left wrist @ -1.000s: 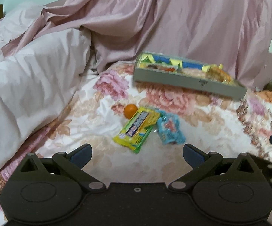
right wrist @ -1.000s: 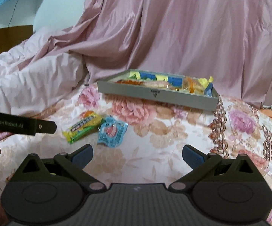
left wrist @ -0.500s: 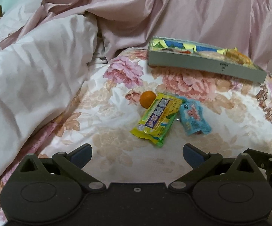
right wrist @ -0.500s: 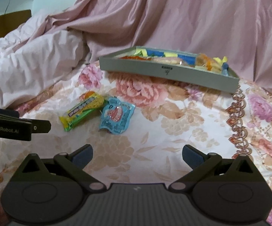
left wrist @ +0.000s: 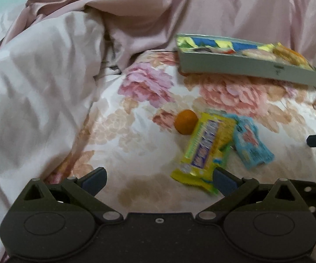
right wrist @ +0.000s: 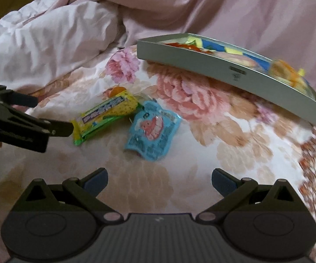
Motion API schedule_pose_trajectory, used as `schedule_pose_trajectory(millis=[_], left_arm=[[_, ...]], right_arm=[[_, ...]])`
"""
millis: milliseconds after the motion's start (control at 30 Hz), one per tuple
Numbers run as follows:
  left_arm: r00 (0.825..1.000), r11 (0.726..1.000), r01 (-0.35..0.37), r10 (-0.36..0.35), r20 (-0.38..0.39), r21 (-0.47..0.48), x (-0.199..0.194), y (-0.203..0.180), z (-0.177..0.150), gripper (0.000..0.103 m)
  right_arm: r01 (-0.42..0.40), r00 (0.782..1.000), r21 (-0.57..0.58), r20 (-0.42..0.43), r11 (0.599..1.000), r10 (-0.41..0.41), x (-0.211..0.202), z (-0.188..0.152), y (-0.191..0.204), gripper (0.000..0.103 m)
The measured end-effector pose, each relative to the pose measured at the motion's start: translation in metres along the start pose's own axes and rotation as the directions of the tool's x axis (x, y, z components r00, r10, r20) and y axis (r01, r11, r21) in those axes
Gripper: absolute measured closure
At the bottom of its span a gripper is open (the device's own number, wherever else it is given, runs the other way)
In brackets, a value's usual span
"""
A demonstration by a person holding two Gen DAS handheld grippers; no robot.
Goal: Organize snacks
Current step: 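Grasp the yellow-green stick pack with the left gripper while the right gripper grasps the light blue pouch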
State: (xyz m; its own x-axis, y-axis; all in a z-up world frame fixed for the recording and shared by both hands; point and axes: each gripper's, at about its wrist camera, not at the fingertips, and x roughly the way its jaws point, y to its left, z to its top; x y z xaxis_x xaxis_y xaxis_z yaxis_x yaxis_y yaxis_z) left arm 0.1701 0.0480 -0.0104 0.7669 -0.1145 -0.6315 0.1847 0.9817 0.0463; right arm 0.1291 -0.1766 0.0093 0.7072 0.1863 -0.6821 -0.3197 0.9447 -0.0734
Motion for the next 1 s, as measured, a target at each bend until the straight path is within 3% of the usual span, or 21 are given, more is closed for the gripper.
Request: schedule_pose_trajectory(millis=[267,500,633,767,933,1000], left_arm=[[0.997,0.991,0.076,-0.073,0.038,-0.112,0.015,0.022,0.015,0.001],[0.99,0.987,0.131,-0.125,0.07,-0.097,0.025,0.021,0.023,0.001],[0.984,0.986,0.162,-0.159,0.08,-0.033,0.028,0.011,0.023,0.001],[0.98,0.982,0.181,-0.184,0.075,0.043,0.03,0.0,0.021,0.001],[0.978,0.975,0.192,-0.2,0.063,0.113,0.036,-0.01,0.018,0.001],[0.978,0.971,0.188,-0.198,0.058,0.145,0.039,-0.015,0.017,0.001]], right_arm=[[-0.03,0.999,0.005,-0.024,1.0,0.03,0.052,0.031,-0.004,0.0],[-0.017,0.999,0.034,-0.043,0.999,0.018,0.081,0.038,-0.007,0.0],[-0.032,0.999,0.058,-0.031,0.998,0.034,0.082,0.036,-0.012,0.002],[-0.038,0.999,0.035,-0.005,0.999,0.039,0.075,0.031,-0.013,0.014],[-0.052,0.998,-0.016,0.024,0.999,0.052,0.06,0.018,-0.02,0.039],[-0.063,0.998,-0.02,0.022,0.998,0.063,0.055,0.014,-0.023,0.04]])
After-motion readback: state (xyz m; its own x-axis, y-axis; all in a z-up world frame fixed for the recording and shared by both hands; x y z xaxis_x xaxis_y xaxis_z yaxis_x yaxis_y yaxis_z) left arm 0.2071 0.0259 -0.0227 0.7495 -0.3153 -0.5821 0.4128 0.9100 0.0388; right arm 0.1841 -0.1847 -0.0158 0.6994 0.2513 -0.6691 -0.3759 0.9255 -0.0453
